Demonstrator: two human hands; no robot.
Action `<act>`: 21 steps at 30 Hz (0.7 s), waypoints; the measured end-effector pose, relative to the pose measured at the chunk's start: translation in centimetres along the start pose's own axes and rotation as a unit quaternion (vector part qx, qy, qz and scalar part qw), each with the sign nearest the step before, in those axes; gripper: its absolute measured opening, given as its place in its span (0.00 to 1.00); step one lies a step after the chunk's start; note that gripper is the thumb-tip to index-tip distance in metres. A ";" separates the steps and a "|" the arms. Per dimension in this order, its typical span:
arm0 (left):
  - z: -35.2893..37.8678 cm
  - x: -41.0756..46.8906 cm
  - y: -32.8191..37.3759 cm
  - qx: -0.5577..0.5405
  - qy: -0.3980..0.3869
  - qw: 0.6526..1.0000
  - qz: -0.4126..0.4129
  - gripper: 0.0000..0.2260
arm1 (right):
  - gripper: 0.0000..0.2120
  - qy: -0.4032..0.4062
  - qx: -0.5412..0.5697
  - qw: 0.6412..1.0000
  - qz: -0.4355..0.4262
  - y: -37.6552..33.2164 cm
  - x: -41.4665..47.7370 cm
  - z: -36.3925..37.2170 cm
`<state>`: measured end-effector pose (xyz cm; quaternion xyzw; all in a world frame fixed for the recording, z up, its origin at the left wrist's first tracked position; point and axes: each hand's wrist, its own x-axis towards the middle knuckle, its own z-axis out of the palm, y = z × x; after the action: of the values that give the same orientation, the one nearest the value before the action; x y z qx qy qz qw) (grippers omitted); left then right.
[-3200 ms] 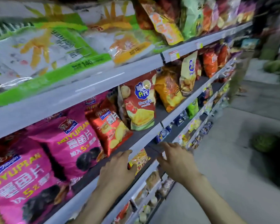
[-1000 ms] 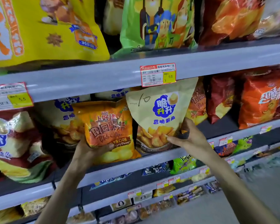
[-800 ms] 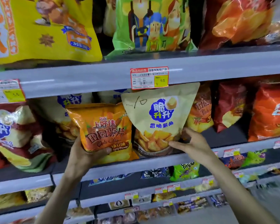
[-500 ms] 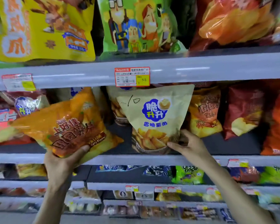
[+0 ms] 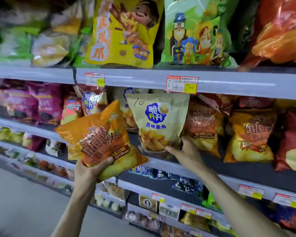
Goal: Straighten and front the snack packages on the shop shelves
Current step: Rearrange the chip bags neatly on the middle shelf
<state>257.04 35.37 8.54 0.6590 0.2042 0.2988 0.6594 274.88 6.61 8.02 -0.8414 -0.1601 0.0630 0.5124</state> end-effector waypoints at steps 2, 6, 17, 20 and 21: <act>0.1 0.0 0.5 0.008 -0.017 1.000 0.008 0.35 | 0.23 0.000 0.002 1.000 -0.003 -0.8 1.0 1.9; -0.1 0.1 1.1 0.021 -0.051 0.998 0.002 0.34 | 0.26 0.019 -0.016 1.000 0.003 -2.0 2.4 4.9; 3.2 1.3 1.4 0.037 -0.173 0.984 -0.020 0.29 | 0.15 0.080 0.011 0.997 0.013 -1.3 0.0 4.5; 6.6 1.7 1.1 0.035 -0.220 0.975 -0.018 0.31 | 0.14 0.095 0.126 0.987 -0.001 -2.0 -4.0 2.1; 8.0 1.6 1.1 0.037 -0.241 0.970 -0.013 0.32 | 0.15 0.085 0.155 0.984 -0.015 -2.3 -5.4 1.4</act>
<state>263.38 30.45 10.23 0.7325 0.0585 0.1146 0.6685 268.93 6.92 9.11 -0.7516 -0.1175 0.0077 0.6490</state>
